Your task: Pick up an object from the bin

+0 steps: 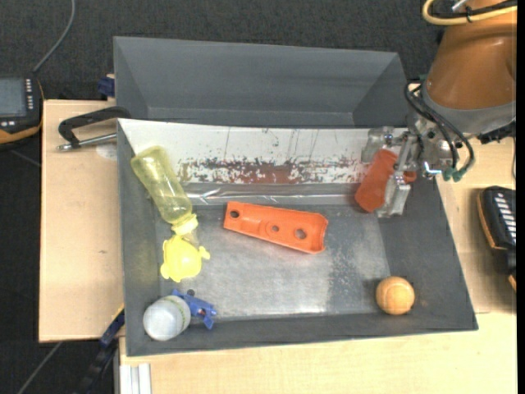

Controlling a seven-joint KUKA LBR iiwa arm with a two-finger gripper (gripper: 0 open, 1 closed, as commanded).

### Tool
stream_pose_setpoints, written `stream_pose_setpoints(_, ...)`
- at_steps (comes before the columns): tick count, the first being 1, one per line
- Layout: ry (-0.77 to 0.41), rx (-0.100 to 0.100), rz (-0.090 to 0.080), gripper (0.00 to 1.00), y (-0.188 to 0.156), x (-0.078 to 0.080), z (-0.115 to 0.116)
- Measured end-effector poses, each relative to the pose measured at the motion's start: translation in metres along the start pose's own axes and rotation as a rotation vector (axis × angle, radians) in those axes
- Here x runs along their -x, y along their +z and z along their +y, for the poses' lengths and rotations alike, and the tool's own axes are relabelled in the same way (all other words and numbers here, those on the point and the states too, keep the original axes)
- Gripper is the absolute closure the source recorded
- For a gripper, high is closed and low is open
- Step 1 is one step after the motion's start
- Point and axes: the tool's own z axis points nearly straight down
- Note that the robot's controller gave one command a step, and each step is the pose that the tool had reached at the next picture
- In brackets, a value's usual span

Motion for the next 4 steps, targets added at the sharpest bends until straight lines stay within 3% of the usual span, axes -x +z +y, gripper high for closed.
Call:
stream_pose_setpoints(1, -0.001, -0.001, -0.009, 0.0, -0.005, 0.001, 0.0)
stream_pose_setpoints(2, -0.002, -0.002, -0.012, 0.0, 0.047, -0.007, 0.025)
stream_pose_setpoints(3, 0.008, 0.0, -0.01, 0.0, 0.079, 0.004, 0.06)
stream_pose_setpoints(4, 0.064, 0.001, -0.019, 0.0, 0.132, -0.001, 0.077)
